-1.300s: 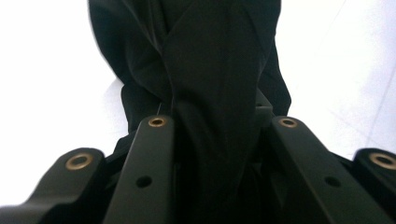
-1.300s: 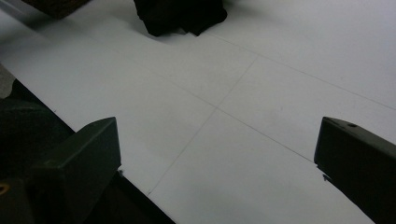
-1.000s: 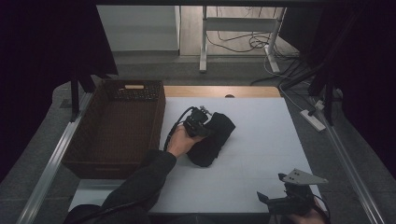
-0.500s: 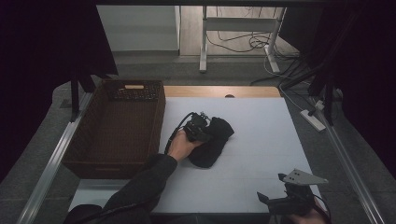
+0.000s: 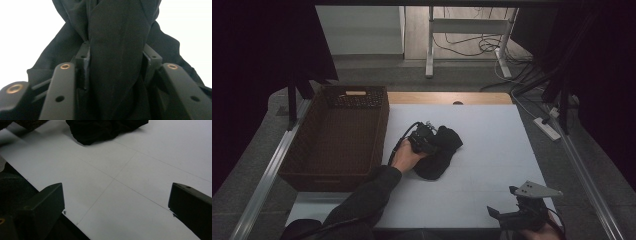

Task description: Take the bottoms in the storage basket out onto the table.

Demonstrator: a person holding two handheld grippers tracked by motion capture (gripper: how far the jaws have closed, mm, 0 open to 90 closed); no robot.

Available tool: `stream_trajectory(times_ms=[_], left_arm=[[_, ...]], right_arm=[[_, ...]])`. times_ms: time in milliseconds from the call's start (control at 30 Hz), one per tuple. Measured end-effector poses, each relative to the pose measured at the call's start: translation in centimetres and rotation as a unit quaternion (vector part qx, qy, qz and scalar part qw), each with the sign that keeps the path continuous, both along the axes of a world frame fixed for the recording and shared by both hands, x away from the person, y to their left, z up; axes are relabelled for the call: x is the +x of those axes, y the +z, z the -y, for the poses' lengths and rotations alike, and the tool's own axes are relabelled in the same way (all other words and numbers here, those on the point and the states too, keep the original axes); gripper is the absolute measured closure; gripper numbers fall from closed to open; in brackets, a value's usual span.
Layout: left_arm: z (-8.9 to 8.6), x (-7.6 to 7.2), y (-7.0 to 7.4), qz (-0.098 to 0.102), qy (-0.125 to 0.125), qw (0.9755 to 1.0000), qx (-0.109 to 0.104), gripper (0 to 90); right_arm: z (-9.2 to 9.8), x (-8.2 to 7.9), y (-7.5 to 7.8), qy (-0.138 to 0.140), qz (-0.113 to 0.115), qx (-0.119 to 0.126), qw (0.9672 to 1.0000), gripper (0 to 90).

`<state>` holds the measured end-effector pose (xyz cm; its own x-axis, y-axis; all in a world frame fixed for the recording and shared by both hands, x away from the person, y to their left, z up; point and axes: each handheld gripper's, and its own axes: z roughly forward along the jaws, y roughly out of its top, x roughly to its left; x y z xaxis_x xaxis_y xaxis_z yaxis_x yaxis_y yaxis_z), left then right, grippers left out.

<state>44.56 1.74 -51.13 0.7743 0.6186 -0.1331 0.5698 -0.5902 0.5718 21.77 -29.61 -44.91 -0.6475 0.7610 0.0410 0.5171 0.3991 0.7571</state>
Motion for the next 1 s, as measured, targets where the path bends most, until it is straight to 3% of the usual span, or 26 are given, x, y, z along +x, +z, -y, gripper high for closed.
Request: stream_trajectory(times_ms=[200, 333, 533, 867, 1000], left_arm=[[0.5, 0.1, 0.1, 0.008, -0.006, 0.9998, 0.017, 36.4], [0.6, 0.2, 0.3, 0.003, -0.006, 0.9998, 0.021, 29.4], [0.6, 0.2, 0.8, -0.008, -0.007, 0.9999, -0.005, 19.8], [0.8, 0.0, 1.9, -0.024, -0.006, 0.9993, -0.028, 13.5], [0.7, -0.1, 2.3, -0.021, -0.011, 0.9991, -0.035, 11.2]], right_arm=[[0.1, 0.0, 0.0, 0.000, 0.000, 0.002, 1.0000, 0.9], [0.2, 0.0, 0.0, -0.002, -0.001, 0.007, 1.0000, 0.9], [0.2, 0.1, 0.0, -0.002, -0.003, 0.008, 1.0000, 0.9], [0.2, 0.1, 0.0, -0.002, -0.002, 0.010, 0.9999, 0.9], [0.2, 0.1, 0.0, -0.002, -0.002, 0.010, 0.9999, 0.9]])
